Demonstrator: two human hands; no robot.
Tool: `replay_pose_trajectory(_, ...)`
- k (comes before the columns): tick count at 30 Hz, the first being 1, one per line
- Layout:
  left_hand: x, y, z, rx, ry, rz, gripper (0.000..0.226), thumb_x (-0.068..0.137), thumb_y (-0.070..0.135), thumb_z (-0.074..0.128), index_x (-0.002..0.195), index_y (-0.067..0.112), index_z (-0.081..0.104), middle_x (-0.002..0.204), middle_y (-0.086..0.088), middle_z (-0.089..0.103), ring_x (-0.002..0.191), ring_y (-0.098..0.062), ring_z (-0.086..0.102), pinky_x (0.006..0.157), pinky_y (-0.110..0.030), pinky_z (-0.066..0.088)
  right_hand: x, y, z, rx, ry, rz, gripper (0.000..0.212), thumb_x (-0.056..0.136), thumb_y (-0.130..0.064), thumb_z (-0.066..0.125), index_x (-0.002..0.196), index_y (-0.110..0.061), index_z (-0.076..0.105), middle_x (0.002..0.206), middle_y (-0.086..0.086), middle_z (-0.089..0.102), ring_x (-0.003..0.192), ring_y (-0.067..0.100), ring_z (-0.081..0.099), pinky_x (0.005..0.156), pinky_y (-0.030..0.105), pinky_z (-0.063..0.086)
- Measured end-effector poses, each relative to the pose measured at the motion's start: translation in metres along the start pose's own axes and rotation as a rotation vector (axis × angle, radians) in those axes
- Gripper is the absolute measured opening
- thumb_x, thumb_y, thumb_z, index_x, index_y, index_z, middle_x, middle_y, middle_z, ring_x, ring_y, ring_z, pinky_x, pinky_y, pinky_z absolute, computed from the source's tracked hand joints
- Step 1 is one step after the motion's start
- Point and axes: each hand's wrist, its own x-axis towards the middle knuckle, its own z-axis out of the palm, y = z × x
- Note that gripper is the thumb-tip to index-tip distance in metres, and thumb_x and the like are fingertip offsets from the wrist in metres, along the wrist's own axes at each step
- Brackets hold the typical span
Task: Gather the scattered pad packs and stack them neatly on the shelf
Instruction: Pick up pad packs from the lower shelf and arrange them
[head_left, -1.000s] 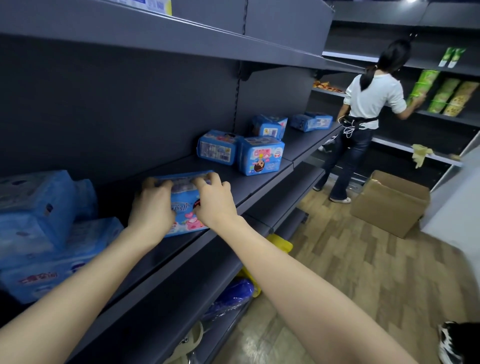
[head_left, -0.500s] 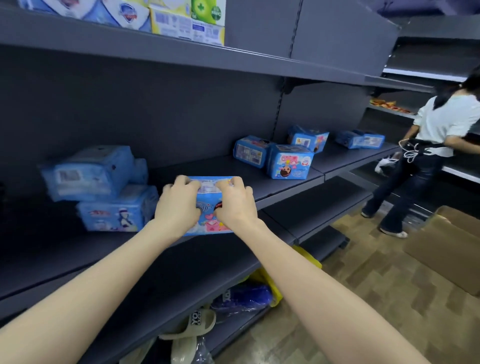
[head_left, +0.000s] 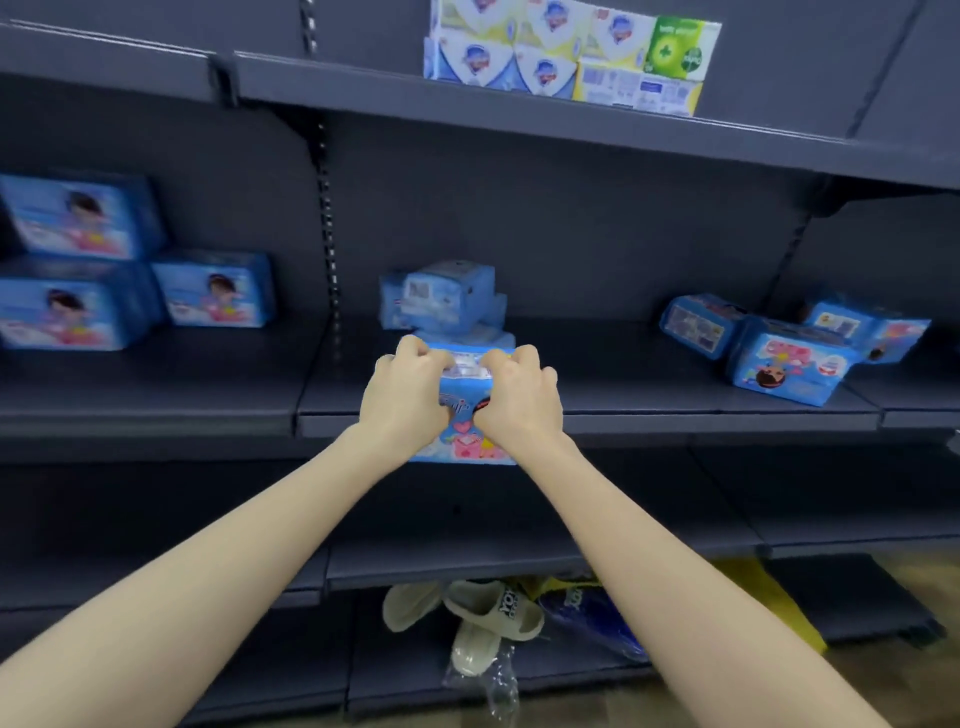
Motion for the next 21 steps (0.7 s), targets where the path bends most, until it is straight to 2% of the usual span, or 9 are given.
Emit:
replay_pose_trajectory(6,-0.033,-0.050,-0.033,0.068,0.059,-0.159,0.049,0.082,0.019,0.067,0.128,0.015,0.051,0.128,-0.004,0.042,0.105,-0.029,0.050,0.077,-0.033,0.045,-0.009,-0.059,0.025,0.035,-0.078,-0.153,0.049,0.083,-0.006,0.058,0.129,-0.015,0.044,0.130,0.009,0.035,0.112,0.033,0.037,0.074,0.029,0.035)
replay_pose_trajectory(11,-0.055,-0.090,-0.061,0.117,0.108,-0.265,0.049,0.083,0.022,0.067,0.129,0.016,0.051,0.128,-0.004,0.042,0.105,-0.028,0.050,0.078,-0.035,0.047,-0.011,-0.108,0.042,0.052,-0.119,-0.260,0.050,0.083,-0.005,0.058,0.130,-0.016,0.044,0.130,0.008,0.035,0.108,0.030,0.037,0.071,0.029,0.036)
replay_pose_trajectory(15,-0.062,-0.116,-0.073,0.121,0.120,-0.302,0.047,0.083,0.022,0.066,0.127,0.017,0.052,0.127,-0.004,0.042,0.102,-0.028,0.051,0.072,-0.033,0.045,-0.009,-0.136,0.056,0.053,-0.136,-0.293,0.051,0.083,-0.004,0.057,0.130,-0.017,0.044,0.130,0.007,0.035,0.109,0.029,0.037,0.068,0.028,0.038)
replay_pose_trajectory(21,-0.051,-0.156,-0.086,0.098,0.128,-0.305,0.048,0.083,0.022,0.066,0.129,0.017,0.051,0.128,-0.004,0.041,0.102,-0.027,0.051,0.073,-0.033,0.046,0.007,-0.173,0.071,0.014,-0.130,-0.296,0.050,0.083,-0.005,0.058,0.130,-0.017,0.044,0.132,0.007,0.035,0.109,0.029,0.037,0.068,0.029,0.037)
